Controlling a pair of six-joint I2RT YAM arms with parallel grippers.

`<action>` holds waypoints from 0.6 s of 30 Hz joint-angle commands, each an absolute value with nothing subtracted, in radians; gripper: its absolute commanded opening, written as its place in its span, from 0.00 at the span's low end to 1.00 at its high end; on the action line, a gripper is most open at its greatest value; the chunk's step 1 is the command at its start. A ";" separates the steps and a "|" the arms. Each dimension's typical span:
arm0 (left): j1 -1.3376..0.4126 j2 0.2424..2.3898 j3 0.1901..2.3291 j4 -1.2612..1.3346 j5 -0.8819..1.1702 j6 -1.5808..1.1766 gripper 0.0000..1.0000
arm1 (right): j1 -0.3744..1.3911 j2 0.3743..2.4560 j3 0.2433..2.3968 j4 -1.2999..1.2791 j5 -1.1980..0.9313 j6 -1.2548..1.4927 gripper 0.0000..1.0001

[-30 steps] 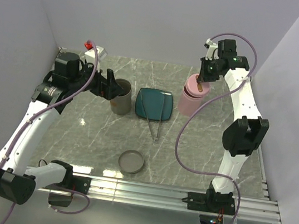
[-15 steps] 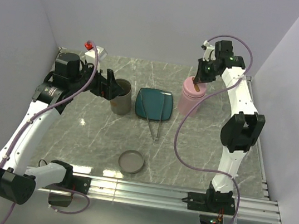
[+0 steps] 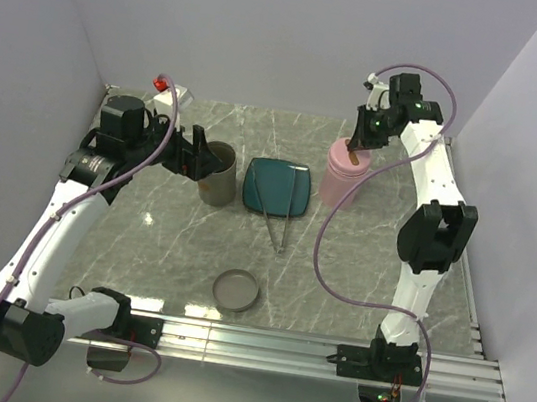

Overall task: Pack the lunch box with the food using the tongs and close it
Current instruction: Close the box lid on the packing box.

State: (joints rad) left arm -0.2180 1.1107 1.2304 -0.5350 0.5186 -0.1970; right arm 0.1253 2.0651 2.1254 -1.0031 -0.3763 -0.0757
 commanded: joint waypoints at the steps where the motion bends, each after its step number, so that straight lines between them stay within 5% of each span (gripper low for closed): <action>1: -0.215 1.108 1.233 -0.500 0.541 -0.202 0.99 | 0.109 2.023 2.105 -1.049 -0.388 -0.086 0.00; 18: -0.213 1.118 1.226 -0.485 0.563 -0.215 0.99 | 0.103 2.034 2.131 -1.054 -0.422 -0.071 0.00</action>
